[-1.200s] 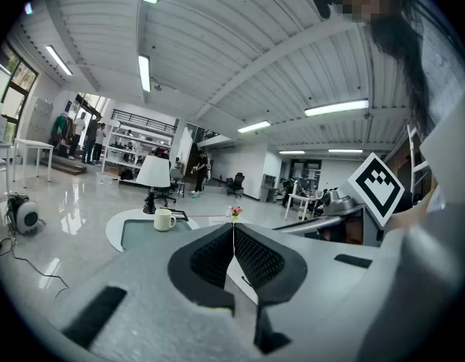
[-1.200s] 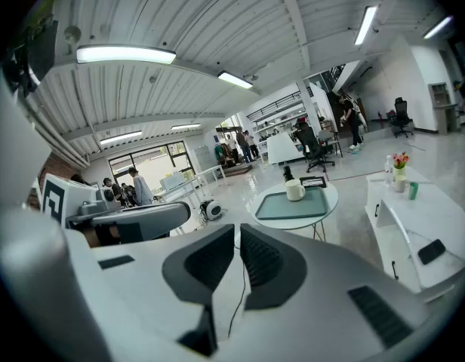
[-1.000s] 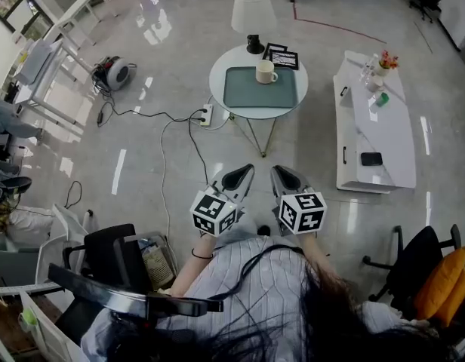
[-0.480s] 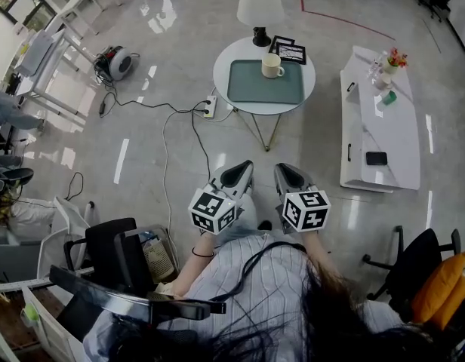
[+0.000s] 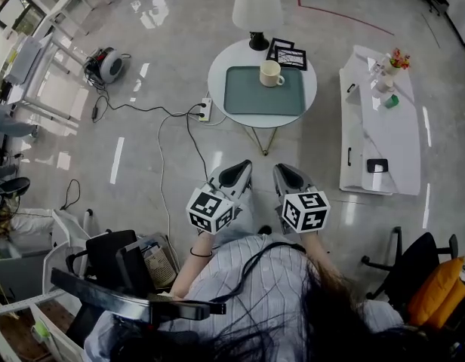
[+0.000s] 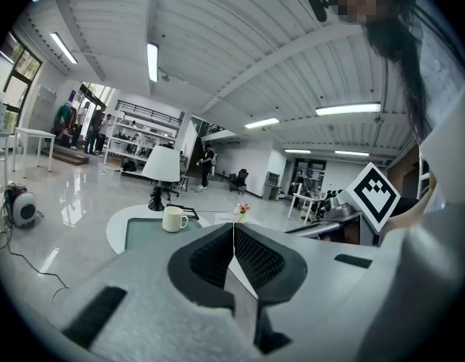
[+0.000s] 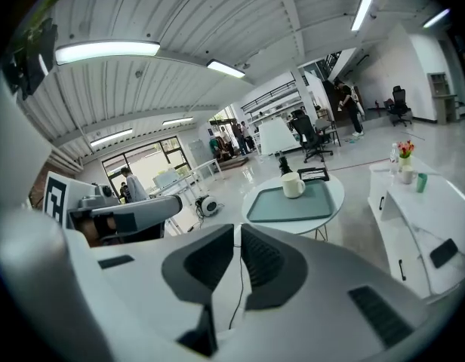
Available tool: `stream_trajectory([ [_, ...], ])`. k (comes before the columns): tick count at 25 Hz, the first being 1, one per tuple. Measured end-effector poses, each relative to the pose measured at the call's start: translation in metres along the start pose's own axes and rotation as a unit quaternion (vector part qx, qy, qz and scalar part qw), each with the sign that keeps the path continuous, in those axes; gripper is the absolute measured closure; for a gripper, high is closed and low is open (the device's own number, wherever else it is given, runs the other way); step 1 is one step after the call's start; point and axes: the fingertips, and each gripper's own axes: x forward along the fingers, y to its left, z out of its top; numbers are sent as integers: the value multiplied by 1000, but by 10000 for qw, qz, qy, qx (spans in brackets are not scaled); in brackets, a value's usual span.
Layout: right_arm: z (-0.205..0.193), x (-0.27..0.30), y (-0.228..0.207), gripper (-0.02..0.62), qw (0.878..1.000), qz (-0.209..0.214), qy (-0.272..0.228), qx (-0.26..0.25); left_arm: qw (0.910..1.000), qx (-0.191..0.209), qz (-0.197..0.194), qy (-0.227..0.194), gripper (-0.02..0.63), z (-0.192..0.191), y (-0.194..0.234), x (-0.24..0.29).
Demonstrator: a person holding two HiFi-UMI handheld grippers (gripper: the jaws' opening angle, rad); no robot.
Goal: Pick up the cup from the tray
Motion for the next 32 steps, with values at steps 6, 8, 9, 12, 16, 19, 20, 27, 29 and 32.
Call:
stream_trajectory([
  [6,22,52,-9,551,9998,-60,105,138,9998,0,-111,148,592,15,49,26],
  [8,31,68,-12,551,9997,-89,123,186,9997,5,-145,182,592,21,65,34],
  [9,36,76,-13,550,9997,-103,129,203,9997,5,-160,194,592,25,74,38],
  [12,51,102,-15,551,9996,-144,131,219,9995,16,-212,217,592,33,99,50],
  [16,69,128,-16,551,9993,-256,105,268,9992,57,-333,232,592,47,130,67],
  [19,80,142,-20,550,9987,-386,74,318,9985,173,-473,234,592,58,144,77],
  [20,82,147,-21,550,9986,-424,63,323,9982,224,-509,240,592,60,148,79],
  [27,89,159,-32,549,9975,-609,112,353,9967,167,-712,354,592,56,164,100],
  [29,93,159,-40,550,9969,-676,102,390,9963,152,-758,386,592,57,165,108],
  [32,100,161,-55,549,9965,-709,15,454,9955,163,-823,433,592,57,165,122],
])
